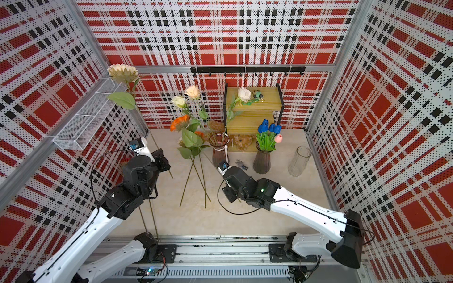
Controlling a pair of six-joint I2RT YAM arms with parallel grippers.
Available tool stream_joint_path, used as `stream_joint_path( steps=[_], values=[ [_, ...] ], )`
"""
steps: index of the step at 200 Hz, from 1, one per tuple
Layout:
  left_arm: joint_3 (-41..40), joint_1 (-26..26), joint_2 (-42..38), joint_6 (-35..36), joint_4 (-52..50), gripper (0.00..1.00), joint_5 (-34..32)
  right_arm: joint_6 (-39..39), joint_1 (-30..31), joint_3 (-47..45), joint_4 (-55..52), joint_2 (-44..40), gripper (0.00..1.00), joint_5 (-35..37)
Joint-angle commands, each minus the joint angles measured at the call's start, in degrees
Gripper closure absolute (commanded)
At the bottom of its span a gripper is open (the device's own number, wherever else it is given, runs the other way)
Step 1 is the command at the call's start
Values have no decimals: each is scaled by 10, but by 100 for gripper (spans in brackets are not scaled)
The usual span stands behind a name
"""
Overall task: Arrange the flowers in different vases according to their variety
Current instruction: Adjust the flower at the center of the board.
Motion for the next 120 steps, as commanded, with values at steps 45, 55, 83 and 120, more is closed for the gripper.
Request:
stream_joint_path(
  steps=[45, 55, 83, 120],
  values=[
    [20, 3, 13, 2, -6, 100, 4, 33, 28, -27, -80, 60, 100, -4],
    [21, 4, 15, 2, -5, 100, 4, 35, 26, -26, -95, 84, 100, -2],
    [21, 3, 14, 3, 0, 100, 5, 37, 26, -33, -108, 127, 98, 2],
    [14, 3, 8, 3, -1, 100, 6, 26, 23, -30, -104, 148, 62, 7]
  ],
)
